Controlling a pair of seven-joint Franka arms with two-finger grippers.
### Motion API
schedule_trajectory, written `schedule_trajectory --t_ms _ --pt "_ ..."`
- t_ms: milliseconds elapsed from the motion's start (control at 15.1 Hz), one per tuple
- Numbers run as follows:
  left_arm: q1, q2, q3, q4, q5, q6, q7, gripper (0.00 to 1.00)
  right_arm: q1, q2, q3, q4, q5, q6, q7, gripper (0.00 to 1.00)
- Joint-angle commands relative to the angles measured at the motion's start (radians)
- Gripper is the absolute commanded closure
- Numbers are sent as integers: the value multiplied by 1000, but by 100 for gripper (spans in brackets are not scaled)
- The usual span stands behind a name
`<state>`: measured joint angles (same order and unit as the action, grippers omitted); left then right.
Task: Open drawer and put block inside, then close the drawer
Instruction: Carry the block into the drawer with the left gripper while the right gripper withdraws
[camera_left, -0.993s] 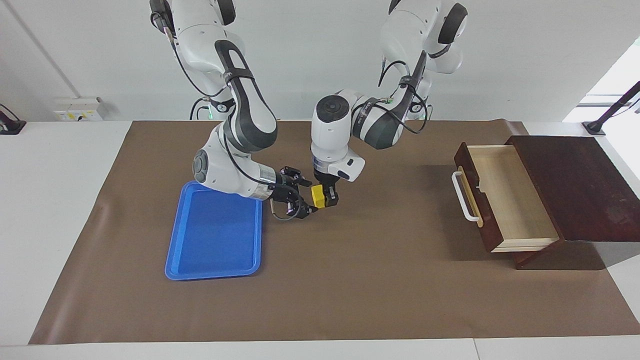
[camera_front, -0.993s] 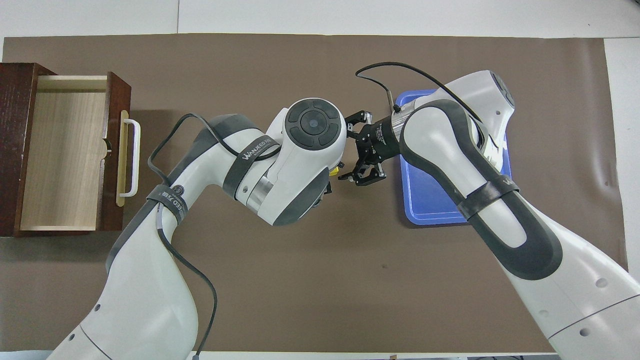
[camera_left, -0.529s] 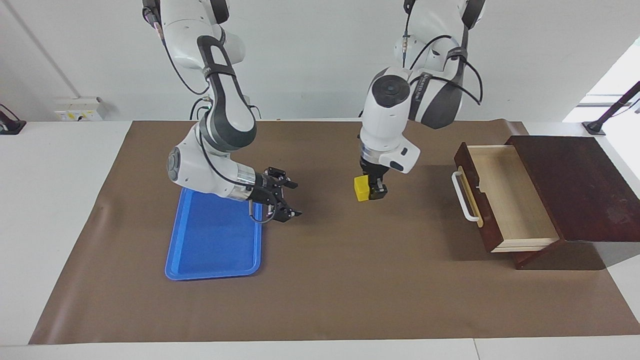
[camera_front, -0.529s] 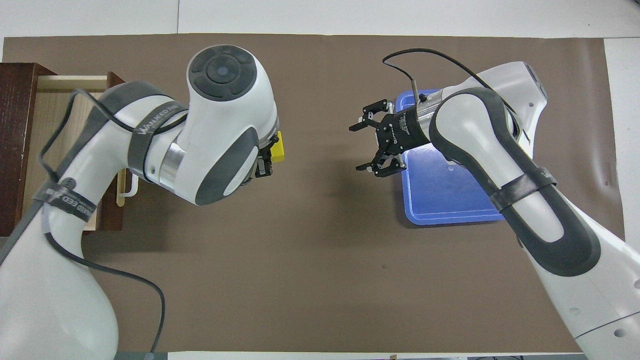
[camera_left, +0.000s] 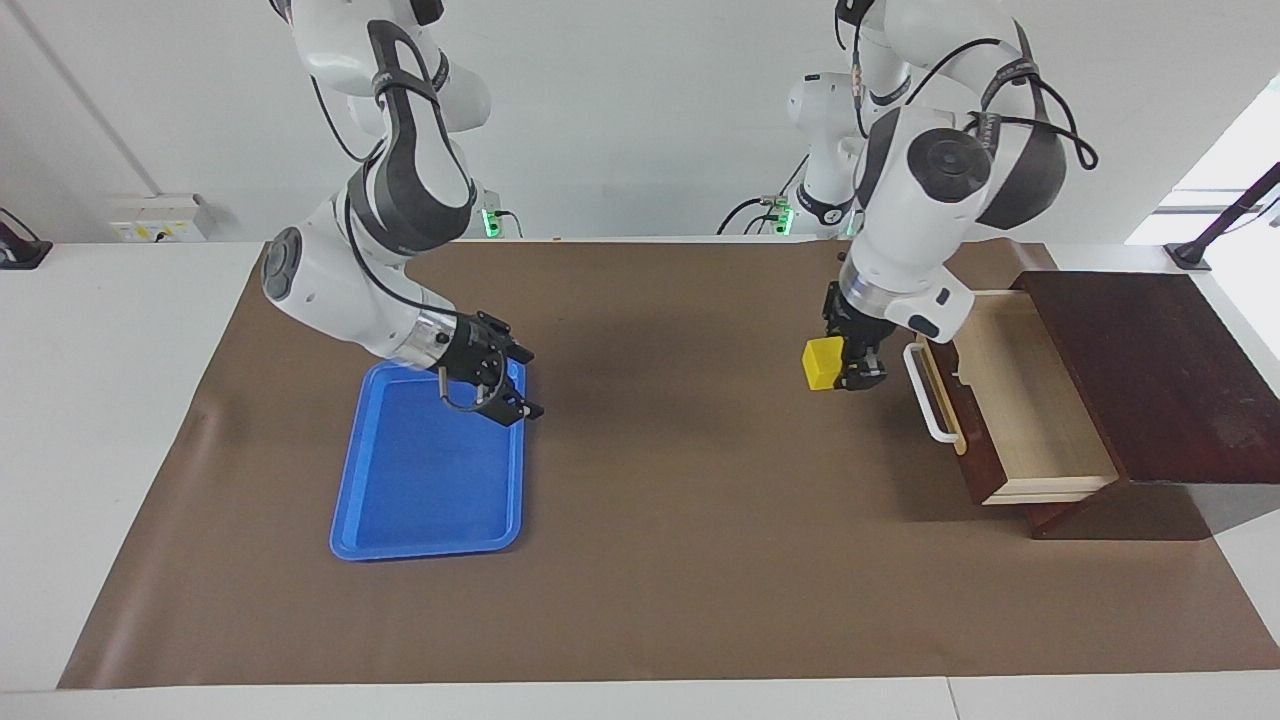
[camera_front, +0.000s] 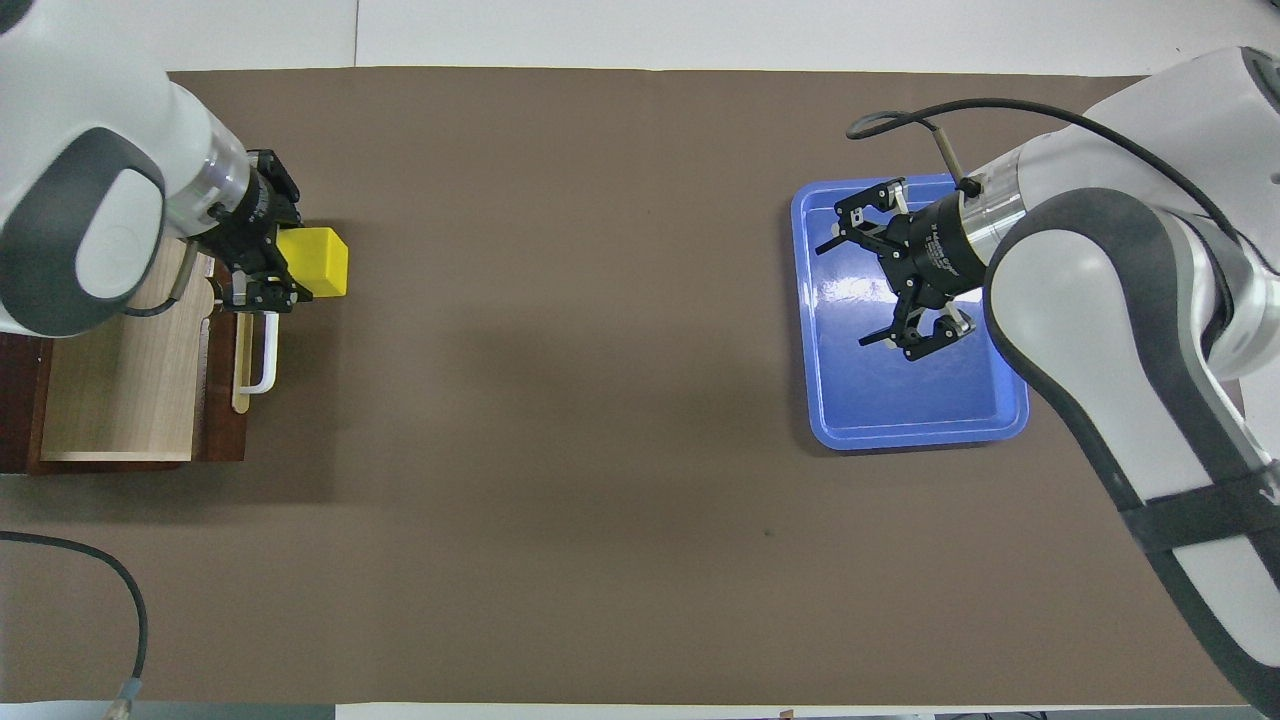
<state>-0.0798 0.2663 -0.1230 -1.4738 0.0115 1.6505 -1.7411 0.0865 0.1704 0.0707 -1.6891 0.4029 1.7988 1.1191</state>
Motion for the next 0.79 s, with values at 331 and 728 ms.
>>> schedule_trajectory --t_ms 331,728 --pt "225 -25 -4 -32 -50 12 247 100 -122 -159 8 -9 -318 -157 -614 0" --pt "256 -179 -1 -388 -31 253 302 100 -166 -241 8 -15 -363 -263 -936 0"
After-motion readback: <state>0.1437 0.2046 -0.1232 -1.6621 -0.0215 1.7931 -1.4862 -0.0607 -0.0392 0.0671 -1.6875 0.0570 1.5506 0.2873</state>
